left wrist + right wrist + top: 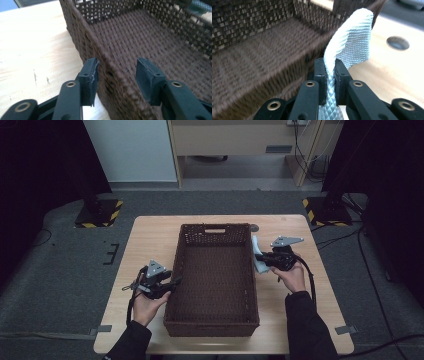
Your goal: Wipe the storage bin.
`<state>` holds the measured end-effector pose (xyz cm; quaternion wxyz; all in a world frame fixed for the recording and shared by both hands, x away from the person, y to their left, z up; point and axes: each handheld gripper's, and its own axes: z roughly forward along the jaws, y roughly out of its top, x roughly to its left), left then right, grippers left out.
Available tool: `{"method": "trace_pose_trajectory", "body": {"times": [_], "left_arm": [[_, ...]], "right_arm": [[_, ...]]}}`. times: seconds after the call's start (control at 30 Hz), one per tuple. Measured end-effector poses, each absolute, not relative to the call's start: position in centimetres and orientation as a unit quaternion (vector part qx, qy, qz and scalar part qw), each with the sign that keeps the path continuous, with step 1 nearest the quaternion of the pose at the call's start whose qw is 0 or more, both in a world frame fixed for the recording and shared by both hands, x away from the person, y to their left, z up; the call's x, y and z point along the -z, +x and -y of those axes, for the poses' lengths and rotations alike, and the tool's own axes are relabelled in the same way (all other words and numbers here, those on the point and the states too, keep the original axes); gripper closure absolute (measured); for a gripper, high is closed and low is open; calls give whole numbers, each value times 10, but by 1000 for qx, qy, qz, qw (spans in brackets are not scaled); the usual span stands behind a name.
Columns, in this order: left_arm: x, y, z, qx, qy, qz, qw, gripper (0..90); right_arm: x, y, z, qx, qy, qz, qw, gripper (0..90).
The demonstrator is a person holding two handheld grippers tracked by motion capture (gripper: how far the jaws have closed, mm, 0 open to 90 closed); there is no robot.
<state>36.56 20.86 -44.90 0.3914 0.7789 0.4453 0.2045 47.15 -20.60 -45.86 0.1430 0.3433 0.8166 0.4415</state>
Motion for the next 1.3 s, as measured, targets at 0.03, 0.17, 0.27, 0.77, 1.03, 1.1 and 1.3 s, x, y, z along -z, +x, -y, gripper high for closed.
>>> {"method": "trace_pose_trajectory", "body": {"times": [0.03,0.17,0.27,0.77,1.03,1.1,1.3], "left_arm": [[451,366,-208,-202,778,-446,394,540],[451,366,-207,-198,775,-450,398,593],[451,366,-206,-205,772,-454,395,627],[451,372,-202,-219,765,-463,391,661],[451,373,-202,-224,766,-455,395,641],[450,373,-203,-223,765,-456,397,608],[443,367,-213,-205,761,-454,416,523]], "right_arm": [[463,471,205,-435,343,-821,142,839],[485,471,204,-416,358,-826,129,839],[503,472,204,-389,374,-834,115,838],[454,456,216,-469,332,-806,138,838],[498,457,211,-406,357,-834,109,836],[504,457,210,-402,362,-835,104,835],[481,450,219,-457,354,-807,124,837]]}}
